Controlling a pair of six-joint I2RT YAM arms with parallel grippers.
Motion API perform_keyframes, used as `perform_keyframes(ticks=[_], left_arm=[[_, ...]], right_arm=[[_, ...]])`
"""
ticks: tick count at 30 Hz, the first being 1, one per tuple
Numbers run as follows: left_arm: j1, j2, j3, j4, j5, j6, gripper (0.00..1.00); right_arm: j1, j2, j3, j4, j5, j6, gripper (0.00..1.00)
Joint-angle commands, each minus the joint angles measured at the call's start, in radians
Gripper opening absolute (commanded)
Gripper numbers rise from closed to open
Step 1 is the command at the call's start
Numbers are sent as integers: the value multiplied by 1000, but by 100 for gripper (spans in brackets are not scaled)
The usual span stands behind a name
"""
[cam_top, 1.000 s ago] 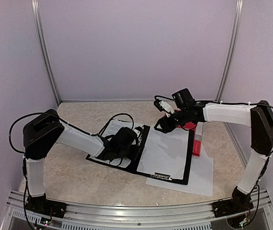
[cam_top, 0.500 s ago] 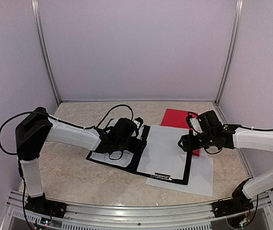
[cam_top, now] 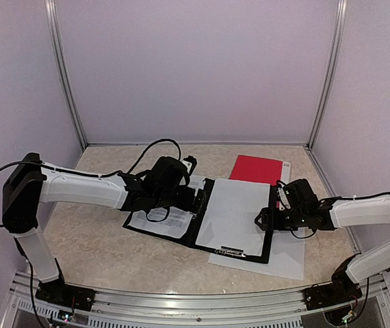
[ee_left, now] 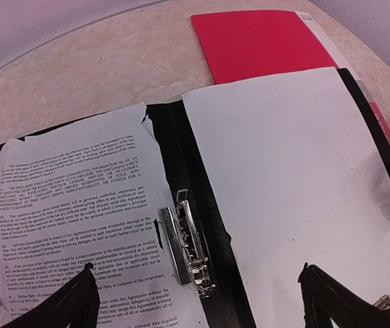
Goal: Put the files into the folder
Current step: Pick up the folder with files from the center of the board, then pass from the right arm to the left
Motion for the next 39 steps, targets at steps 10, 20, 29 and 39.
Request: perform_keyframes(ticks=[10,20,29,39], left_arm=[[2,-53,-19,-86,-36,-24,99],[-27,-134,-92,-39,118,105,99],[-139,-186,-121,-73,229,299,99],[-261,-134,-113,11,200,420,99]], right_arm=[[-8,21,-101,268,-126,173,85],[-7,-52,-37,326,-208,224,83],[22,-103,61,319,-243,249,83],[95,-17,208,307,-273,224,83]])
